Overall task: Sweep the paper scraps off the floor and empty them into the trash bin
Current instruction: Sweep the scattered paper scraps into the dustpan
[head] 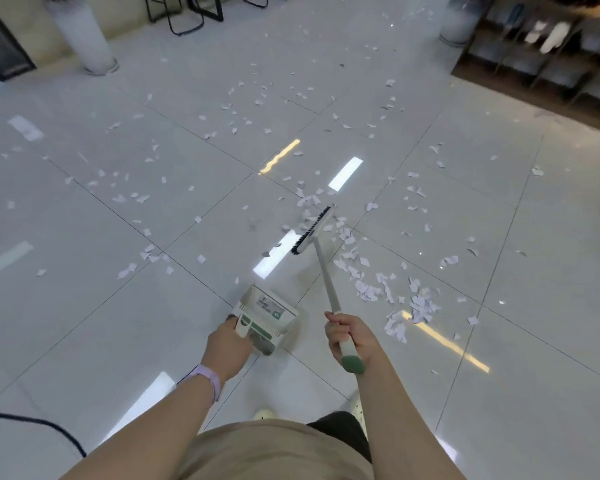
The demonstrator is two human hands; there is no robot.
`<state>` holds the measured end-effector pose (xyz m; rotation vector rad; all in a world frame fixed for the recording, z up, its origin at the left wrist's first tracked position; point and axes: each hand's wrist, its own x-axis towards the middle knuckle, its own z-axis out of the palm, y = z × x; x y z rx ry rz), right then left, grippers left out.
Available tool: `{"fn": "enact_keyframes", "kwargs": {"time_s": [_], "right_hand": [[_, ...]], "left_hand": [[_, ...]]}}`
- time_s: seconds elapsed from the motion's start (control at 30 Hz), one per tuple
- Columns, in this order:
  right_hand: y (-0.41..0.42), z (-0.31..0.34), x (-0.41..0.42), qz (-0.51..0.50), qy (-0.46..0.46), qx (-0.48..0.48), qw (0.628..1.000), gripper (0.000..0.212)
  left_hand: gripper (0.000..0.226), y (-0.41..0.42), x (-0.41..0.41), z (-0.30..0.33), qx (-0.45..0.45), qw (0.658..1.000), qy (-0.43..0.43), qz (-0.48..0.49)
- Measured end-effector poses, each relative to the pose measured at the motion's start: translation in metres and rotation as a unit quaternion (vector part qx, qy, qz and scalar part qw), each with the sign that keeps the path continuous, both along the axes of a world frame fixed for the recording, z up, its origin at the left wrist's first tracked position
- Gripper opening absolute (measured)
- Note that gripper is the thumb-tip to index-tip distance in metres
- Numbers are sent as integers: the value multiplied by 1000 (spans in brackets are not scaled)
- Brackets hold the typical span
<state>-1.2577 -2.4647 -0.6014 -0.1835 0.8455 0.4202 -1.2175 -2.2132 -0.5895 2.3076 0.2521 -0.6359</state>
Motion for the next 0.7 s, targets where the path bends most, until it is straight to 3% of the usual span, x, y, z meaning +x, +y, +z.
{"fn": "enact_keyframes", "kwargs": {"time_s": [0.13,0.33,0.57,0.7], "right_hand": [[-36,10,-12,-4,70,-106,992,26],[-128,15,-65,-23,212,-259,942,13],[-245,31,-85,-97,320,-313,889,9],[-290,20,-104,-116,355,-301,878,14]], "left_hand": [[14,-53,5,3,-8,1000,0,-6],[11,-136,13,-10,-12,1000,10,-4],[18,-220,3,-17,8,998,23,-63],[20,-261,-4,-19,27,989,41,-138]]}}
